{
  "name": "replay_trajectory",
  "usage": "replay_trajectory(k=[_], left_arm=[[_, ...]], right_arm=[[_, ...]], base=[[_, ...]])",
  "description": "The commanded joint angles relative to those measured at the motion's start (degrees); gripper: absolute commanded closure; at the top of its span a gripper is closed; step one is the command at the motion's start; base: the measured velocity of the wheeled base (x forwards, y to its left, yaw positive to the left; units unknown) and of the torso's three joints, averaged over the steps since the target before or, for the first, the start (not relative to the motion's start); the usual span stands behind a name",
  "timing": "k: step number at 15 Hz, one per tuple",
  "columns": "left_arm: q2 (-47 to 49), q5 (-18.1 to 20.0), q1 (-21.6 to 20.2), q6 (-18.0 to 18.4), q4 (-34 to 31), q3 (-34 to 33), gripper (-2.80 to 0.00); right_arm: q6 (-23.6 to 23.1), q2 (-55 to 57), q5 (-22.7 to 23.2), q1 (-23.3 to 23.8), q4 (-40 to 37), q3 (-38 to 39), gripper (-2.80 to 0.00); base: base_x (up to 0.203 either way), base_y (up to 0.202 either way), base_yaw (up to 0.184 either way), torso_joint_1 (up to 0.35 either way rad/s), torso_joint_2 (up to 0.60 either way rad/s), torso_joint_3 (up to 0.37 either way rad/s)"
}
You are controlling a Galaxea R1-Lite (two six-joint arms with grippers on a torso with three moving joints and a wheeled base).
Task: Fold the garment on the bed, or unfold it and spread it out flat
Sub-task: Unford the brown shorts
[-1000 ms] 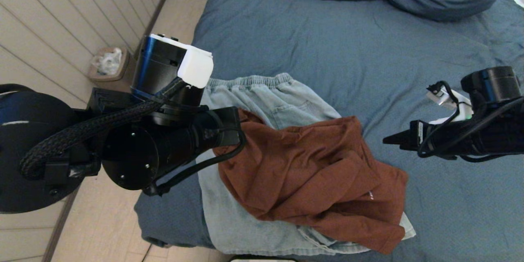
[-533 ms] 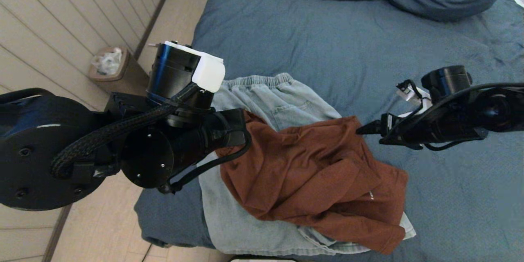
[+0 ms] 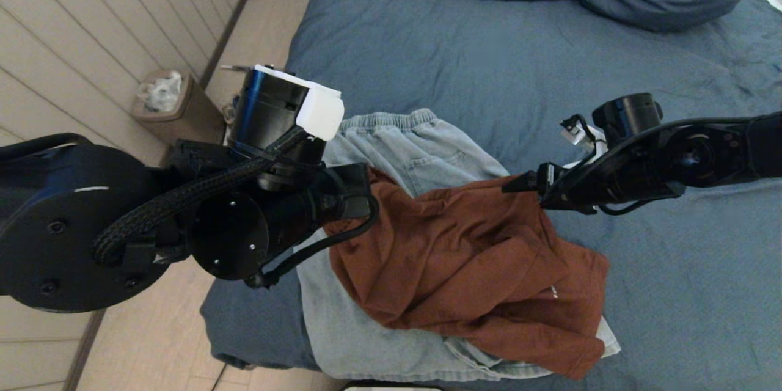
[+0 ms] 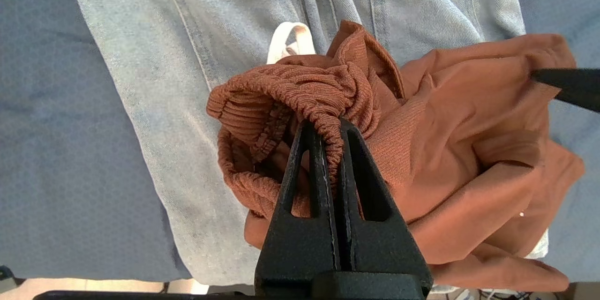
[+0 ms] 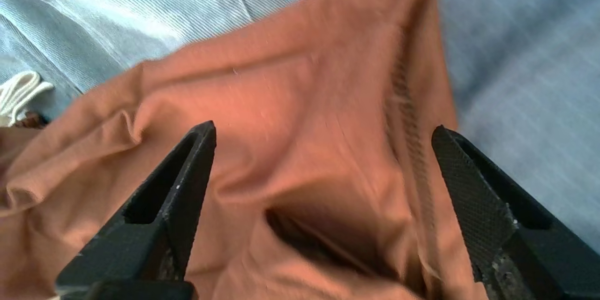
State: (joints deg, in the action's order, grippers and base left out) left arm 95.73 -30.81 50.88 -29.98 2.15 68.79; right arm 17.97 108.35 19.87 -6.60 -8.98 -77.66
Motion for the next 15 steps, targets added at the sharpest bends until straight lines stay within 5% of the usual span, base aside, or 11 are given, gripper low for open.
replay_trajectory(k=[1, 7, 8, 15], left_arm=[[0.3, -0.2, -0.1, -0.2, 0.1, -0.1, 0.0], [1.5, -0.3, -0.5, -0.2, 0.6, 1.2, 0.0], [1.6, -0.3, -0.7, -0.2, 0.6, 1.2, 0.0], [1.0, -0.2, -3.1, -0.1, 0.6, 2.4, 0.0]], right_arm=[[0.1, 1.2, 0.1, -0.4, 0.0, -1.3, -2.8], [1.5, 3.2, -0.1, -2.3, 0.0, -5.2, -2.8], [1.7, 3.3, -0.1, -3.0, 0.0, -5.5, 0.0], [3.0, 0.4, -0.2, -3.7, 0.0, -5.6, 0.0]], base=[[0.0, 0.0, 0.0, 0.0, 0.0, 0.0], [0.0, 0.0, 0.0, 0.0, 0.0, 0.0], [0.0, 0.0, 0.0, 0.0, 0.0, 0.0], [0.0, 0.0, 0.0, 0.0, 0.0, 0.0]])
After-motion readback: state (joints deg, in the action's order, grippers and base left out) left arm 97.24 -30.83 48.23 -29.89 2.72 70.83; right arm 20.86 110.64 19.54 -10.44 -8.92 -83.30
